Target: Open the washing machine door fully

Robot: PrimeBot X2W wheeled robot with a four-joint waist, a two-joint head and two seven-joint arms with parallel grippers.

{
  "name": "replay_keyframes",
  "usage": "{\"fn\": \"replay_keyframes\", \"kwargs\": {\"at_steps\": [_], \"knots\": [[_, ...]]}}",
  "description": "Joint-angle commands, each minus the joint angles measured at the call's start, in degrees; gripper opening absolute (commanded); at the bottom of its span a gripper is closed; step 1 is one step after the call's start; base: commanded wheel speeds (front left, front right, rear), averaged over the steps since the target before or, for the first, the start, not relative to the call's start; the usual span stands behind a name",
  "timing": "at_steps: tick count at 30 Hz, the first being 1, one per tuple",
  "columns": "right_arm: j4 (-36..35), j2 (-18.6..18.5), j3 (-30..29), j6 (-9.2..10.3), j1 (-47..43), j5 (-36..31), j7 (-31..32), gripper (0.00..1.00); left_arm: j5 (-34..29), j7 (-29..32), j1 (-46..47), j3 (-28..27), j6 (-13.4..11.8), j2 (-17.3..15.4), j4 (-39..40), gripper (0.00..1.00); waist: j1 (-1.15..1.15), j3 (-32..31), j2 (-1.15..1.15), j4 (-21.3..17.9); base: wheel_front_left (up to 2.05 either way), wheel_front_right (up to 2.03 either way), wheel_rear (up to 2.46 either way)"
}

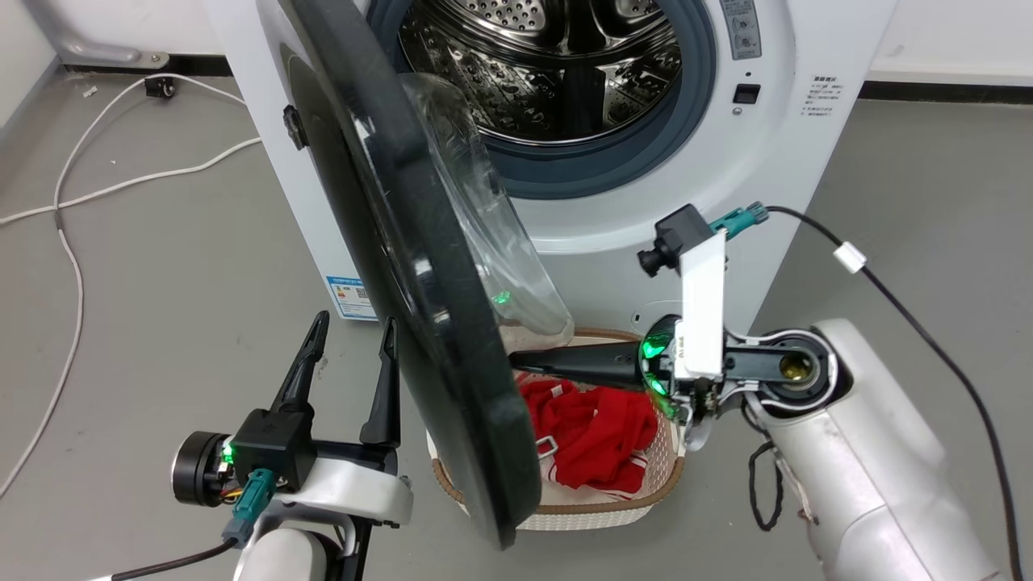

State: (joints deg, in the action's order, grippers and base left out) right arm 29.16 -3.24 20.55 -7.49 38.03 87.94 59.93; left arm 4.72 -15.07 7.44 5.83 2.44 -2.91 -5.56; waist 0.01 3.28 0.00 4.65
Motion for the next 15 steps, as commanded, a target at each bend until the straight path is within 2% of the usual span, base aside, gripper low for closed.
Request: {"fn": "replay_keyframes", "kwargs": {"at_steps": [1,7,15], "knots": [[-1.0,0.5,1.2,0.0,-1.3,1.3,-1.5,0.0,0.1,-0.1,-0.5,0.1,-0.4,0.0,0.1,1.0,-0.01,0.0,0.0,0.0,0.0,0.0,0.0],[-1.8,0.4,2.3,0.0,-2.9,2.1,-10.7,0.0,0.2,-0.1,-0.9,-0.2,-0.4,0.0,0.0,1.0,-0.01,-0.1,0.0,-0.4,0.0,0.0,0.0],[-2.3,0.4,-5.2,0.0,-8.4,1.1,-30.3,0.0,-0.2,-0.1,-1.9,-1.0,-0.3,0.0,-0.2,1.0,-0.01,-0.5,0.0,-1.6,0.0,0.0,0.0]]}}
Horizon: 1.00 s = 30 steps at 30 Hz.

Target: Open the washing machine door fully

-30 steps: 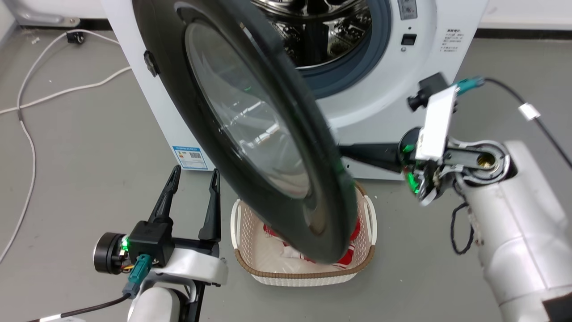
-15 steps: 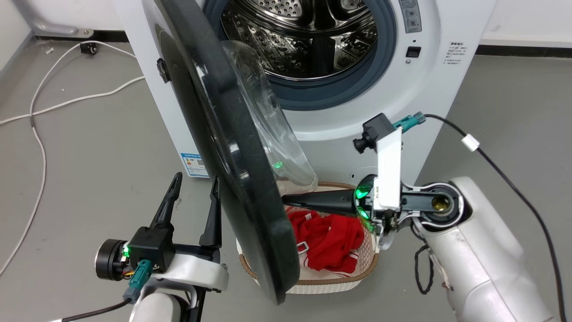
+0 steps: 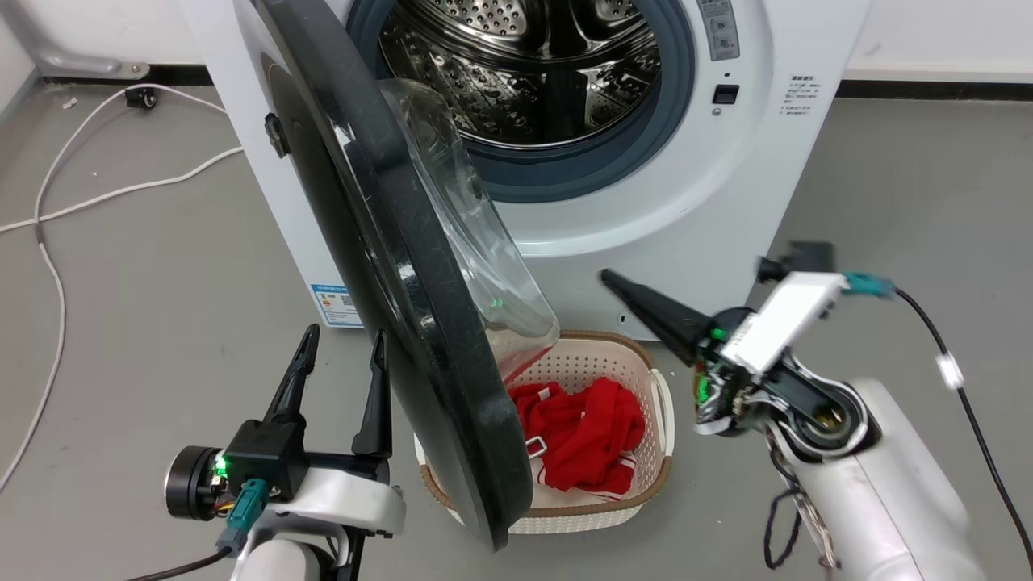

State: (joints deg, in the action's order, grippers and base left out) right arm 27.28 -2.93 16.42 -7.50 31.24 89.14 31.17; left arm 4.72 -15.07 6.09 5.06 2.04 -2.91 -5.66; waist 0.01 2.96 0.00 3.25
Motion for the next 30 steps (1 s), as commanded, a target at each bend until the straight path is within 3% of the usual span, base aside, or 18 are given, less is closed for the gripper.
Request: {"fn": "replay_keyframes", "kwargs": {"at_steps": [1,8,9,10,11,12,17,22,23,24,30], "knots": [[-0.8,0.1,-2.2,0.01,-2.6,0.2,-3.4,0.0,-0.3,-0.1,-0.8,-0.4,0.1,0.0,-0.1,1.0,-0.01,-0.2,0.0,-0.4,0.0,0.0,0.0],[-5.8,-1.2,-8.5,0.01,-12.0,-1.2,-15.3,0.0,-0.5,-0.1,-1.5,-1.2,0.4,0.0,-0.4,1.0,-0.01,-0.7,0.0,-1.2,0.0,0.0,0.0],[-8.3,-1.8,-10.4,0.02,-16.6,-4.1,-21.0,0.16,-0.5,-0.1,-2.0,-1.4,0.4,0.0,-0.6,1.0,-0.01,-1.0,0.0,-1.3,0.0,0.0,0.0],[-9.2,-1.7,-10.8,0.01,-17.9,-4.7,-22.7,0.48,-0.4,-0.1,-2.1,-1.5,0.4,0.0,-0.6,1.0,-0.01,-1.1,0.0,-1.4,0.0,0.0,0.0],[-10.1,-1.6,-11.2,0.01,-19.1,-5.6,-24.3,0.94,-0.4,-0.1,-2.2,-1.6,0.4,0.0,-0.6,1.0,-0.01,-1.1,0.0,-1.5,0.0,0.0,0.0],[-10.8,-1.9,-11.3,0.01,-20.3,-7.3,-26.0,1.0,-0.4,-0.1,-2.3,-1.8,0.4,0.0,-0.6,1.0,-0.01,-1.3,0.0,-1.6,0.0,0.0,0.0],[-13.5,-3.3,-12.2,0.01,-24.7,-18.2,-35.7,1.0,-0.4,-0.1,-2.6,-2.4,0.4,0.0,-0.7,1.0,-0.01,-1.7,0.0,-2.1,0.0,0.0,0.0],[-14.1,-4.1,-15.0,0.02,-25.9,-37.6,-44.0,1.0,-0.6,-0.1,-2.7,-2.9,0.4,0.0,-0.6,1.0,-0.01,-1.6,0.0,-2.5,0.0,0.0,0.0],[-14.4,-4.2,-16.4,0.02,-26.0,-42.4,-44.7,1.0,-0.6,-0.1,-2.6,-3.0,0.4,0.0,-0.6,1.0,-0.01,-1.6,0.0,-2.5,0.0,0.0,0.0],[-14.4,-4.2,-16.4,0.02,-26.0,-42.4,-44.7,1.0,-0.6,-0.1,-2.6,-3.0,0.4,0.0,-0.6,1.0,-0.01,-1.6,0.0,-2.5,0.0,0.0,0.0],[-23.1,-1.0,-25.0,0.02,-26.6,-67.2,-46.1,1.0,-0.6,-0.1,-1.8,-3.5,0.2,0.0,-0.3,1.0,-0.01,-1.1,0.0,-2.8,0.0,0.0,0.0]]}}
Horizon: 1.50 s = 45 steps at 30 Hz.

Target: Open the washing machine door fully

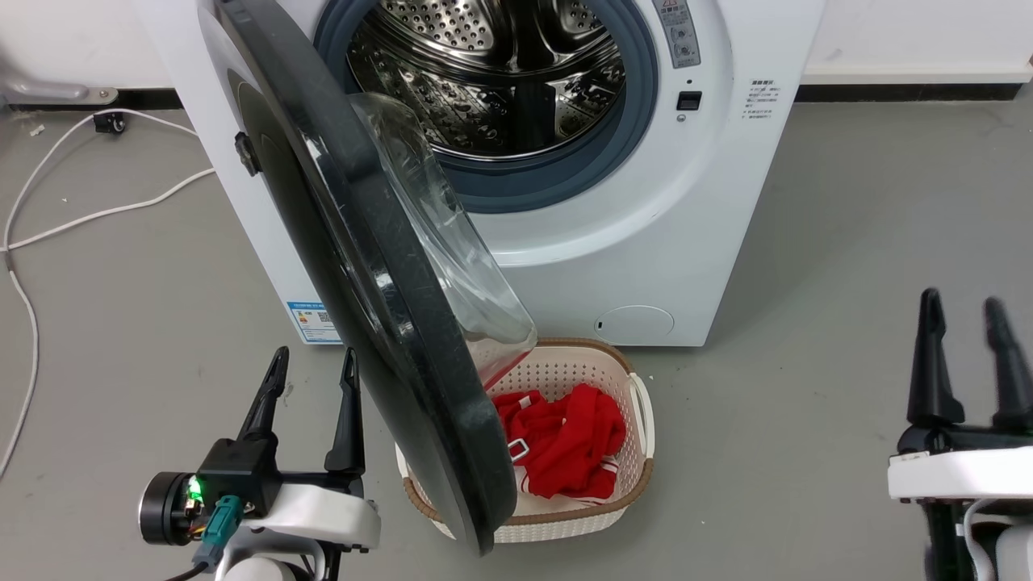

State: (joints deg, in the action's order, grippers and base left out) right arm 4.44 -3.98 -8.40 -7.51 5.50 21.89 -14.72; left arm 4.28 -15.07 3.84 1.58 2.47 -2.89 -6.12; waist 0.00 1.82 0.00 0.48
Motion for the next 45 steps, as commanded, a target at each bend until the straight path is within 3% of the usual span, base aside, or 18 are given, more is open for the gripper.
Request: {"fn": "replay_keyframes", "kwargs": {"at_steps": [1,8,18,34,35,37,45], "knots": [[-2.3,0.3,-0.8,0.03,-1.2,-4.1,-0.3,1.0,-0.2,-0.1,0.6,-0.2,-0.3,0.0,0.2,1.0,0.0,0.1,0.0,-0.1,0.0,0.0,0.0],[-12.2,1.2,1.0,0.03,-4.4,-20.5,0.2,1.0,-0.6,-0.1,0.9,-0.9,-0.1,0.0,0.4,1.0,0.0,0.4,0.0,-0.3,0.0,0.0,0.0],[-8.7,1.2,3.0,0.04,-8.7,-18.7,0.9,1.0,-1.3,-0.1,1.0,-1.0,0.0,0.0,0.8,1.0,0.0,0.6,0.0,-0.3,0.0,0.0,0.0],[-4.7,1.2,3.1,0.04,-6.8,-18.0,-0.2,1.0,-1.7,-0.1,1.1,-1.1,0.2,0.0,0.8,1.0,0.0,0.7,0.0,-0.4,0.0,0.0,0.0],[-4.6,1.2,3.0,0.04,-6.8,-17.9,-0.2,1.0,-1.8,-0.1,1.1,-1.1,0.3,0.0,0.7,0.91,0.0,0.7,0.0,-0.4,0.0,0.0,0.0],[-4.5,1.2,3.0,0.04,-6.8,-17.8,-0.3,1.0,-2.0,-0.1,1.2,-1.1,0.4,0.0,0.8,0.0,0.0,0.7,0.0,-0.4,0.0,0.0,0.0],[-3.9,1.2,2.9,0.04,-6.7,-17.5,-0.4,1.0,-1.9,-0.1,2.0,-2.0,-0.3,0.0,4.9,0.0,0.0,0.7,0.0,-0.3,0.0,0.0,0.0]]}}
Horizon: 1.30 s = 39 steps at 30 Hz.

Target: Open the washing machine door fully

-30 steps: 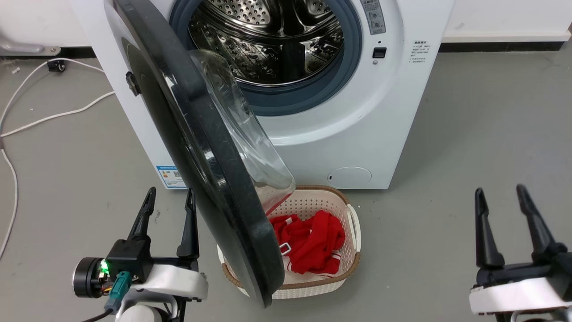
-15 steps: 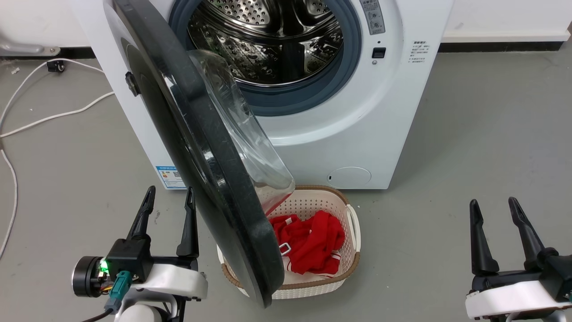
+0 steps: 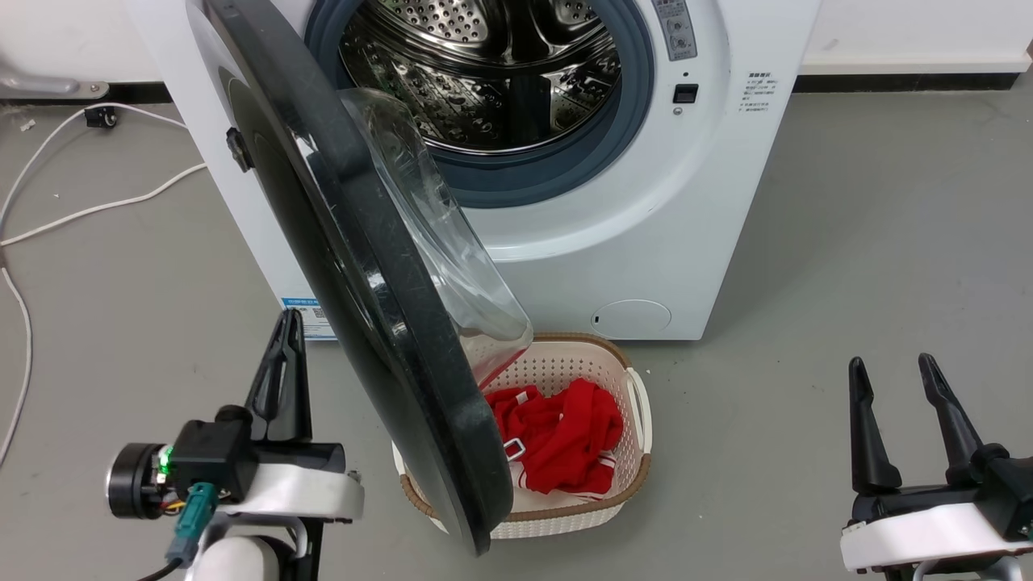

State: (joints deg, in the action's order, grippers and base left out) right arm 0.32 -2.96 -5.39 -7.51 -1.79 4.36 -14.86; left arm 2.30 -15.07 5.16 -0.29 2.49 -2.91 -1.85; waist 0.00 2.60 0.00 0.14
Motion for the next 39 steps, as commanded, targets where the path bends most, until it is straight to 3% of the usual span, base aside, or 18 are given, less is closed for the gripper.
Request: {"fn": "replay_keyframes", "kwargs": {"at_steps": [1,7,9,15,18,19,28,39], "knots": [[0.3,0.2,-0.1,0.04,0.6,0.1,-0.3,1.0,0.1,-0.1,0.9,-0.3,-0.5,0.0,1.8,0.0,0.0,-0.1,0.0,0.0,0.0,0.0,0.0],[0.6,0.2,-0.3,0.04,0.5,0.6,-0.3,1.0,-0.2,-0.1,2.3,-0.7,-0.8,0.0,10.1,0.0,0.0,-0.2,0.0,0.3,0.0,0.0,0.0],[0.8,0.1,-0.4,0.04,0.6,0.8,-0.3,1.0,-1.5,-0.1,4.3,0.9,-0.2,0.0,21.0,0.0,0.0,-0.1,0.0,0.4,0.0,0.0,0.0],[1.0,0.1,-0.4,0.04,0.6,0.8,-0.4,1.0,-3.0,-0.1,5.7,3.4,0.2,-0.1,32.0,0.0,0.0,-0.2,0.0,0.3,0.0,0.0,0.0],[1.0,0.1,-0.5,0.04,0.3,0.9,-0.4,1.0,-2.7,-0.1,5.5,5.8,0.9,-0.1,35.7,0.0,0.0,-0.3,0.0,0.3,0.0,0.0,0.0],[1.1,0.1,-0.5,0.04,0.0,0.8,-0.4,1.0,-1.8,-0.1,3.8,9.9,1.9,-0.1,37.3,0.0,0.0,-0.5,0.0,0.4,0.0,0.0,0.0],[1.3,0.2,-0.2,0.04,-0.6,1.2,-0.4,1.0,3.2,5.2,-2.8,20.1,3.6,-0.6,33.4,0.0,0.0,-1.2,0.0,0.5,0.0,0.0,0.0],[1.9,0.2,0.3,0.04,-0.6,1.7,-0.1,1.0,7.7,16.8,-10.3,25.6,3.7,-1.6,21.3,0.0,0.0,-1.0,0.0,0.7,0.0,0.0,0.0]]}}
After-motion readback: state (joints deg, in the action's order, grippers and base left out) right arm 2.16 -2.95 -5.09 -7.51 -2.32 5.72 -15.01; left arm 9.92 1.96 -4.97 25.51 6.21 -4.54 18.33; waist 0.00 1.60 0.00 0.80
